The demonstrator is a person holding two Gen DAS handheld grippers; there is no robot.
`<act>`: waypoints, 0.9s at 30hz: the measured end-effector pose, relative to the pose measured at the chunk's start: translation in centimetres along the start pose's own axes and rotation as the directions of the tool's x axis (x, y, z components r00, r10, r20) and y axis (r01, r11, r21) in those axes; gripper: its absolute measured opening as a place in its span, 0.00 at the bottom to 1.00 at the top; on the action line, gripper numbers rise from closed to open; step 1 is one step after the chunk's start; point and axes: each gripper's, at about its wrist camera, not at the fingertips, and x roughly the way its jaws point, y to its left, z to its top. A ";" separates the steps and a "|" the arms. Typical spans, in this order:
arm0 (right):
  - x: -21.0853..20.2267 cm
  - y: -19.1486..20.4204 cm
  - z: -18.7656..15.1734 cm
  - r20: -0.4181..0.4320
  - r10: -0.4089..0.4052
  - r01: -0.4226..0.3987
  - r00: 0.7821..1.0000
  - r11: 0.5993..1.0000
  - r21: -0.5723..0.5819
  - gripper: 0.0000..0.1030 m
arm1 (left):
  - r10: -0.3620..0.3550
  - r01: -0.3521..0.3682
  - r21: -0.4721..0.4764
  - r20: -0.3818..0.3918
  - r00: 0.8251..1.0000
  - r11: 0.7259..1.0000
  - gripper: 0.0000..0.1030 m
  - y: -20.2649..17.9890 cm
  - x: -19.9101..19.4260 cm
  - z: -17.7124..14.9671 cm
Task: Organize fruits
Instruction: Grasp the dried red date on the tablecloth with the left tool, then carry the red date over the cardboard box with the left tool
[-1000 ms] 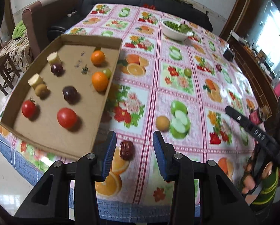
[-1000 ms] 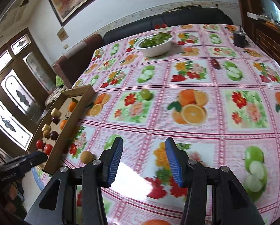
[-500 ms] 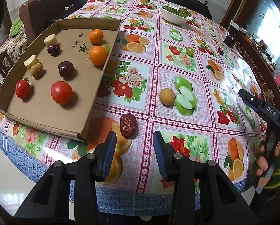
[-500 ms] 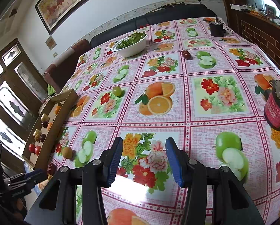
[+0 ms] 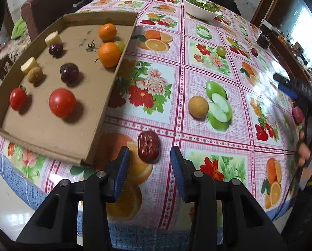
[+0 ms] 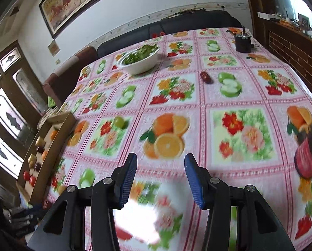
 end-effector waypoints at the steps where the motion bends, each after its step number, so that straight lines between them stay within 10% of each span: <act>1: 0.6 -0.5 0.8 0.006 -0.007 0.007 1.000 1.000 0.012 0.49 | 0.000 0.000 0.002 -0.001 1.000 1.000 0.37 -0.1 0.1 0.2; 16: 11.6 -5.6 11.4 0.017 -0.225 0.225 0.974 0.974 0.014 0.46 | 0.010 -0.010 0.022 0.020 1.000 1.000 0.19 -0.5 0.7 0.8; 20: 13.7 -5.6 11.8 -0.012 -0.289 0.289 0.957 0.956 -0.042 0.23 | -0.015 0.015 0.027 0.018 1.000 1.000 0.19 -0.6 0.5 0.6; 27: 9.7 -1.6 7.9 -0.024 -0.139 0.137 0.990 0.987 -0.083 0.22 | -0.084 0.083 0.006 0.028 0.996 0.996 0.19 -0.1 -0.4 0.3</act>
